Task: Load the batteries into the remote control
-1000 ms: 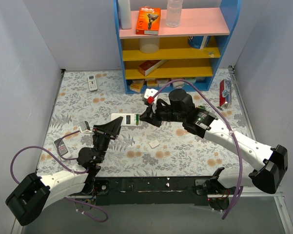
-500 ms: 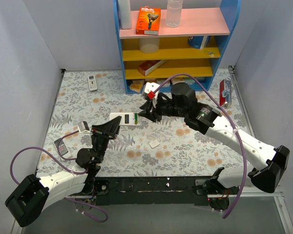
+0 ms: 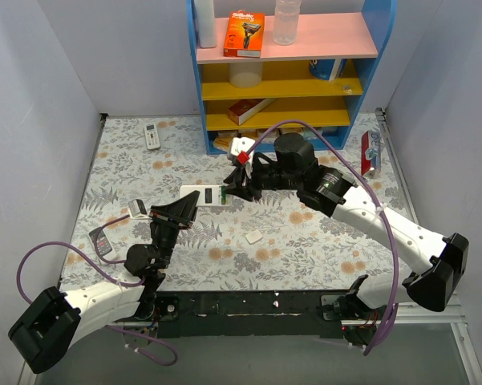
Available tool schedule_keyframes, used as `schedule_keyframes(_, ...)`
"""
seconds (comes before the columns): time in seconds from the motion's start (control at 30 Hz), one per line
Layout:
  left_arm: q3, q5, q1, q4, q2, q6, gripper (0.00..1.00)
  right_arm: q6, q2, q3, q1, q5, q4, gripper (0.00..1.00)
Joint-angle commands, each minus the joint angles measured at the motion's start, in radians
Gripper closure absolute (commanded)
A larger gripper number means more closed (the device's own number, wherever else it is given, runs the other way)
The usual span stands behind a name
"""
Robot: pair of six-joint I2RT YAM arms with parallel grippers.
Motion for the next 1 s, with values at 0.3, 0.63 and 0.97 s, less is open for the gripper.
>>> schedule_keyframes(0.3, -0.159, 0.000, -0.004, 0.119, -0.009, -0.272, 1.00, -0.015, 0.010, 0.045, -0.005, -0.030, 0.004, 0.74)
schedule_keyframes(0.63, -0.162, -0.009, -0.002, 0.140, -0.007, -0.275, 1.00, 0.018, -0.013, -0.027, -0.005, -0.025, 0.047, 0.82)
schedule_keyframes(0.97, -0.159, -0.015, -0.002, 0.260, 0.042, -0.278, 1.00, 0.082, -0.054, -0.149, -0.005, -0.033, 0.122, 0.87)
